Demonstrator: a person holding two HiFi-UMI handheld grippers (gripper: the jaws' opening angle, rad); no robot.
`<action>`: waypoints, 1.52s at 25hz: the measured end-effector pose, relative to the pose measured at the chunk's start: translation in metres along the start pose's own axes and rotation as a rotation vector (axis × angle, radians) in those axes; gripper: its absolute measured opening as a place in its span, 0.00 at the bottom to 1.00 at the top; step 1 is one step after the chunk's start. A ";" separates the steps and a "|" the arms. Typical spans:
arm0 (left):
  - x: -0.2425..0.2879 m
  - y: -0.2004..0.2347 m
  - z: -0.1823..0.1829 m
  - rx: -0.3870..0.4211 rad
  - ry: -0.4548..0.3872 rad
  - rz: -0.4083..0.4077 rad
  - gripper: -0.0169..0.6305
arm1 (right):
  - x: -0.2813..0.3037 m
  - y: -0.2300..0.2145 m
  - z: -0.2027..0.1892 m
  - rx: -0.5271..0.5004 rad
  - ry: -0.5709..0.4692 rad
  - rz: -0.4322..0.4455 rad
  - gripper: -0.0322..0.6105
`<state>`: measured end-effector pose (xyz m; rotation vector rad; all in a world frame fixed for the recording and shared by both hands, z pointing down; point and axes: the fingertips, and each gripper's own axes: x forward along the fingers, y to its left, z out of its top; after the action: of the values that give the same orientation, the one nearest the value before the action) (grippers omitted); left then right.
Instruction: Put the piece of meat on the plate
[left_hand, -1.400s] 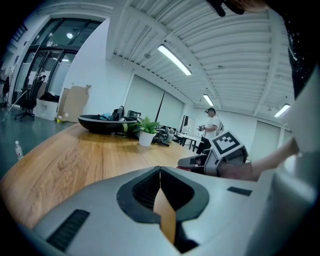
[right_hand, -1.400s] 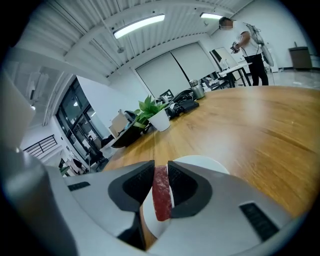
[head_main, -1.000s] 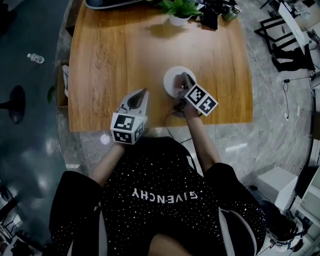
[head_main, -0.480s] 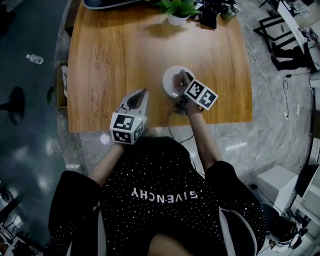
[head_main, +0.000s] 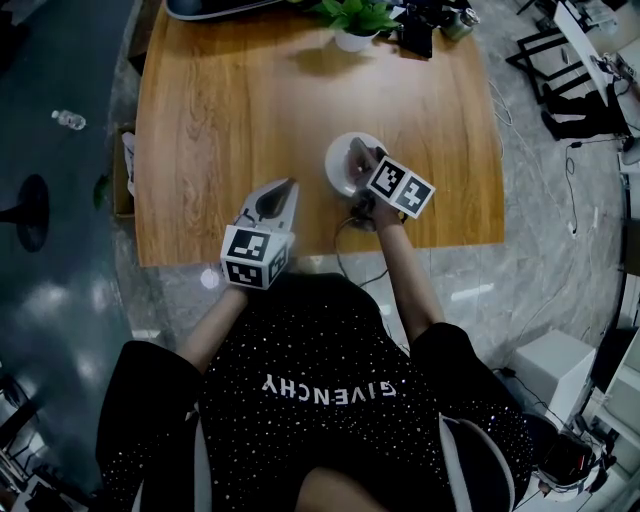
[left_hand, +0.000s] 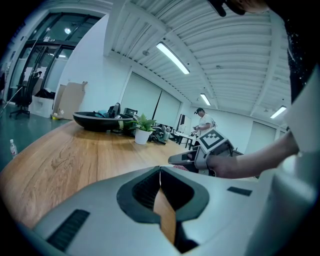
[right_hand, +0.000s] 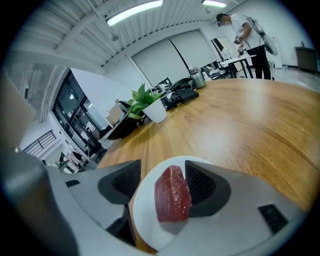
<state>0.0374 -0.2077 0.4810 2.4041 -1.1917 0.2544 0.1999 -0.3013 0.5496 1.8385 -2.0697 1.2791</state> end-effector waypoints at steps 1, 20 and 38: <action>0.000 0.000 0.000 0.000 0.001 -0.001 0.05 | 0.000 -0.001 -0.001 -0.031 0.008 -0.016 0.47; 0.009 -0.005 -0.001 0.006 0.017 -0.047 0.05 | -0.025 -0.009 -0.002 -0.132 -0.010 -0.016 0.52; 0.013 -0.030 -0.002 0.044 0.038 -0.142 0.05 | -0.100 -0.024 -0.016 -0.152 -0.191 -0.001 0.09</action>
<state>0.0694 -0.2001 0.4786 2.4962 -1.0035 0.2828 0.2408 -0.2113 0.5156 1.9595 -2.1892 0.9488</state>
